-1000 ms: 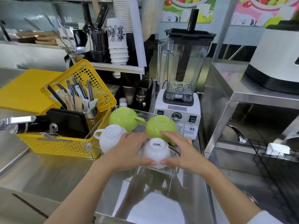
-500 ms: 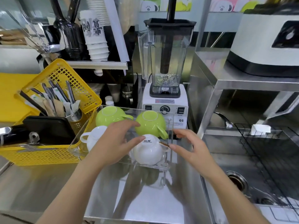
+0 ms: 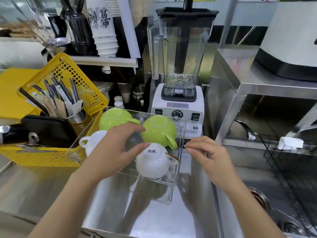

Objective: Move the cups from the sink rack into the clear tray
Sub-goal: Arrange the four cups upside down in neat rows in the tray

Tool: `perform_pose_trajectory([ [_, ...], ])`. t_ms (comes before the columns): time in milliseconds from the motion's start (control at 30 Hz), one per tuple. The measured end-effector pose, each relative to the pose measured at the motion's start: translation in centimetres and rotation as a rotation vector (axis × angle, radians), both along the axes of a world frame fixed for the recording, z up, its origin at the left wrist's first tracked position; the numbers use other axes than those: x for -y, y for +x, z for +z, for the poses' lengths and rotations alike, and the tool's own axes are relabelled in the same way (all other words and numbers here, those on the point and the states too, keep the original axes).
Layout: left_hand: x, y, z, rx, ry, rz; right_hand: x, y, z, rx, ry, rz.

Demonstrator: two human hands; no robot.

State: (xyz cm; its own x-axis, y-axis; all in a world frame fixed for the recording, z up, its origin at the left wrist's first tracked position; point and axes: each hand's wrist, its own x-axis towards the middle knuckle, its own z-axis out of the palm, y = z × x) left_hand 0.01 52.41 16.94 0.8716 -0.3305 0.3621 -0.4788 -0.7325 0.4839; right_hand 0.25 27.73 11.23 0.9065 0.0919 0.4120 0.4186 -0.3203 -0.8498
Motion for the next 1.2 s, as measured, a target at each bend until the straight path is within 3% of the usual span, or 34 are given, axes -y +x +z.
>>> perform_pose_trajectory([
  [633, 0.4, 0.9, -3.4, -0.21, 0.062, -0.177, -3.6, -2.6, 0.5, -0.293, -0.095, -0.219],
  [1200, -0.5, 1.3, -3.6, -0.147, -0.033, -0.224, -4.0, -3.0, 0.2, -0.259, -0.041, -0.3],
])
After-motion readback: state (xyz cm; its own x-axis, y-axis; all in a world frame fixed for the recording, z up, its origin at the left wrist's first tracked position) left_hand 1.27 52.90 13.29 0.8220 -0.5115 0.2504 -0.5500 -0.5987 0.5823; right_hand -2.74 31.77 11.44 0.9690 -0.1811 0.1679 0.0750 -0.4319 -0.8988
